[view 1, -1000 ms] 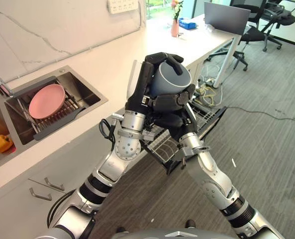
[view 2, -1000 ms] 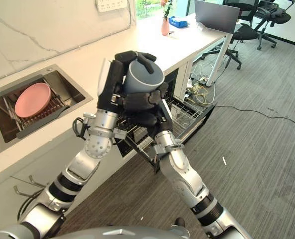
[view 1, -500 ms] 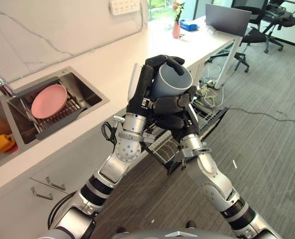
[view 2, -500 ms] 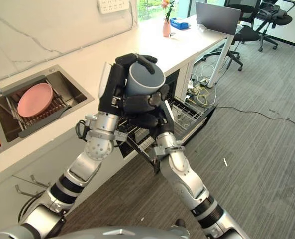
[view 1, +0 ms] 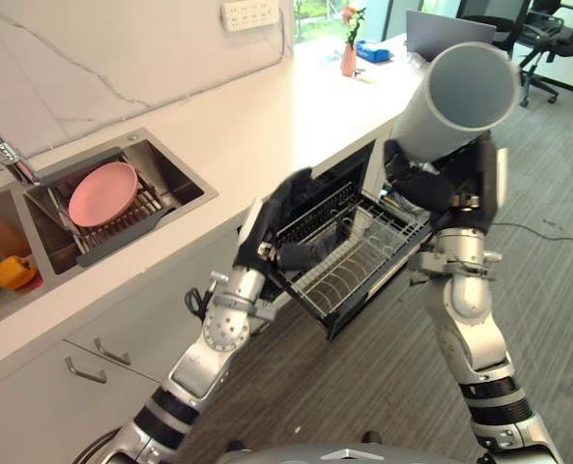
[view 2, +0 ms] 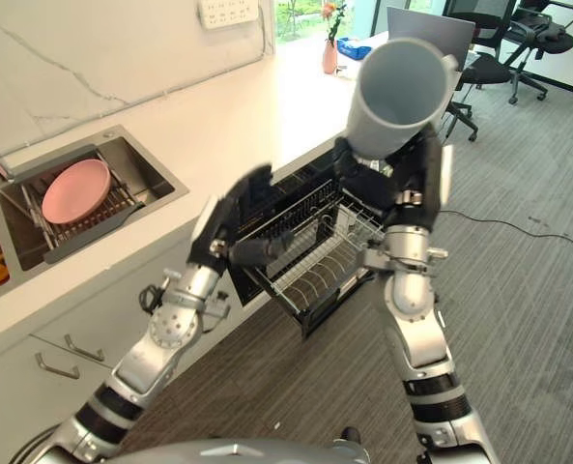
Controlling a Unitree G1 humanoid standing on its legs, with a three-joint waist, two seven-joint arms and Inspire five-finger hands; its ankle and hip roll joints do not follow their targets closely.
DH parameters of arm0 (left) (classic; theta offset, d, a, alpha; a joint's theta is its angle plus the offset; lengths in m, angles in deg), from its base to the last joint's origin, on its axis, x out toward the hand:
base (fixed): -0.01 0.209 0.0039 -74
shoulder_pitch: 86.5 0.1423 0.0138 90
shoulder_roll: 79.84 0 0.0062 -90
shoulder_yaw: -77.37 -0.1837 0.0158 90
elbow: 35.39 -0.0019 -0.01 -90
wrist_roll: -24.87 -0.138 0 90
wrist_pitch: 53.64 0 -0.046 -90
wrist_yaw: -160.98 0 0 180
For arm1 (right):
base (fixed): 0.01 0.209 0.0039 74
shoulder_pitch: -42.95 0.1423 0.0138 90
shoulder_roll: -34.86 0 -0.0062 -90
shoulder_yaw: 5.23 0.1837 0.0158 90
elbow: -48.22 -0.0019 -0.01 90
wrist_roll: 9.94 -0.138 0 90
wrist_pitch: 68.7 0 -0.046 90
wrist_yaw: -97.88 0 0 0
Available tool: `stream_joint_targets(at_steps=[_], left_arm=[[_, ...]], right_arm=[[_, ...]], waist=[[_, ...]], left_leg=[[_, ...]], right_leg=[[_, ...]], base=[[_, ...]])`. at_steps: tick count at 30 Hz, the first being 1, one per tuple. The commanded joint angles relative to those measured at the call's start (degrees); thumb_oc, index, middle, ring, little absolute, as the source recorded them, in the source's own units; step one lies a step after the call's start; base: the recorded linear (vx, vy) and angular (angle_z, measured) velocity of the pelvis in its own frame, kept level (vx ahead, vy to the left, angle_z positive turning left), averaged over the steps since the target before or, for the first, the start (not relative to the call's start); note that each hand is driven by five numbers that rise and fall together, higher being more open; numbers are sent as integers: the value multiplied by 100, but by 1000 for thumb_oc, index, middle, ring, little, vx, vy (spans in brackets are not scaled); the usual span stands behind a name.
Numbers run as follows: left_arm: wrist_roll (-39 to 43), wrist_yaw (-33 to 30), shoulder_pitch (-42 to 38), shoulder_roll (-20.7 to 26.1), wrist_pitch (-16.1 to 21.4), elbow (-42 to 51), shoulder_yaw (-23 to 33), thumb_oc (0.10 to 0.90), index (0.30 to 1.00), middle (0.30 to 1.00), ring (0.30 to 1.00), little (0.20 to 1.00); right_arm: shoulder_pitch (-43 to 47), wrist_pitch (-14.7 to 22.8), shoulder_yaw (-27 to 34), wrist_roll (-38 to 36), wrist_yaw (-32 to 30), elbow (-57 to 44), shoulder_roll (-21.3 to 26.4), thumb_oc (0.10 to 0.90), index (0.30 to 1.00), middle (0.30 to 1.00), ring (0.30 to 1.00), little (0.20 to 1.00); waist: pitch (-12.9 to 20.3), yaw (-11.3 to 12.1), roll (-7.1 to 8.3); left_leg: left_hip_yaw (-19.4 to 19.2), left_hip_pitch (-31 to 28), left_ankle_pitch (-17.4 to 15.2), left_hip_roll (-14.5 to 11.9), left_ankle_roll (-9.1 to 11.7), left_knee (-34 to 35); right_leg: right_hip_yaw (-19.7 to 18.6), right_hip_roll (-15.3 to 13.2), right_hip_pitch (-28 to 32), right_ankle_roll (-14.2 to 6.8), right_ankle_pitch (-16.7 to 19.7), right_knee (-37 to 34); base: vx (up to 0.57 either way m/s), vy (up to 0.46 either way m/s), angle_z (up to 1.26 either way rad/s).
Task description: Place the dishes in the dishwasher.
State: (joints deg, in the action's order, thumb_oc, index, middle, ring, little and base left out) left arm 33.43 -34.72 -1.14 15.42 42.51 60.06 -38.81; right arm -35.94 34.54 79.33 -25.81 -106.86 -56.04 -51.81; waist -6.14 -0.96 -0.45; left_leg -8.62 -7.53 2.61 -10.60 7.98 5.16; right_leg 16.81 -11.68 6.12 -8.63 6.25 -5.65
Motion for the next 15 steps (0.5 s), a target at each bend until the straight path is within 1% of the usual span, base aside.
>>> stream_joint_targets(at_steps=[1,2,3,5,6,7,10,11,13,15], left_arm=[[95,422,-324,248,480,238,179,800,900,900,900,900],[95,422,-324,248,480,238,179,800,900,900,900,900],[185,644,25,354,459,140,253,800,900,900,900,900],[312,920,395,472,441,-22,349,800,900,900,900,900],[391,1111,696,604,394,-218,423,800,900,900,900,900],[428,1195,808,653,396,-279,438,800,900,900,900,900],[572,1291,976,757,354,-510,412,800,900,900,900,900],[572,1291,976,757,354,-510,412,800,900,900,900,900],[581,1302,994,805,339,-615,361,800,900,900,900,900],[644,1311,1015,821,358,-674,370,800,900,900,900,900]], right_arm=[[841,279,265,864,369,-486,504,400,300,300,300,300],[841,279,265,864,369,-486,504,400,300,300,300,300],[713,132,293,915,608,-209,900,400,300,300,300,300],[642,-20,248,1096,859,70,1406,400,300,300,300,300],[576,-124,221,1238,1083,450,1774,400,300,300,300,300],[623,-187,158,1339,1108,747,1999,400,300,300,300,300],[1021,-314,-121,1486,1135,1554,2365,400,300,300,300,300],[1021,-314,-121,1486,1135,1554,2365,400,300,300,300,300],[1300,-415,-341,1583,1134,2212,2525,400,300,300,300,300],[1732,-470,-688,1731,1179,2710,2695,400,300,300,300,300]], waist=[[160,112,84],[160,112,84],[148,152,120],[120,204,153],[47,287,193],[6,328,210],[-236,507,293],[-236,507,293],[-396,643,346],[-608,742,377]], left_leg=[[345,22,-213,25,-62,-16],[345,22,-213,25,-62,-16],[358,48,-202,29,-61,-16],[373,76,-184,35,-55,-16],[414,125,-163,46,-57,-16],[436,157,-148,51,-55,-16],[533,340,-94,54,-57,-71],[533,340,-94,54,-57,-71],[598,401,-82,60,-65,-115],[664,498,-70,70,-70,-212]], right_leg=[[138,11,377,-173,-654,76],[138,11,377,-173,-654,76],[149,19,370,-173,-652,77],[171,29,358,-178,-650,80],[198,24,325,-188,-632,94],[217,20,301,-191,-628,105],[283,15,197,-178,-606,171],[283,15,197,-178,-606,171],[332,-1,155,-163,-611,254],[382,-30,103,-150,-619,354]], base=[[0,0,0],[0,0,0],[0,0,0],[-26,-3,8],[-58,-2,11],[-105,-15,9],[-119,-32,18],[-93,-35,10],[-87,-33,19],[-149,-27,18]])
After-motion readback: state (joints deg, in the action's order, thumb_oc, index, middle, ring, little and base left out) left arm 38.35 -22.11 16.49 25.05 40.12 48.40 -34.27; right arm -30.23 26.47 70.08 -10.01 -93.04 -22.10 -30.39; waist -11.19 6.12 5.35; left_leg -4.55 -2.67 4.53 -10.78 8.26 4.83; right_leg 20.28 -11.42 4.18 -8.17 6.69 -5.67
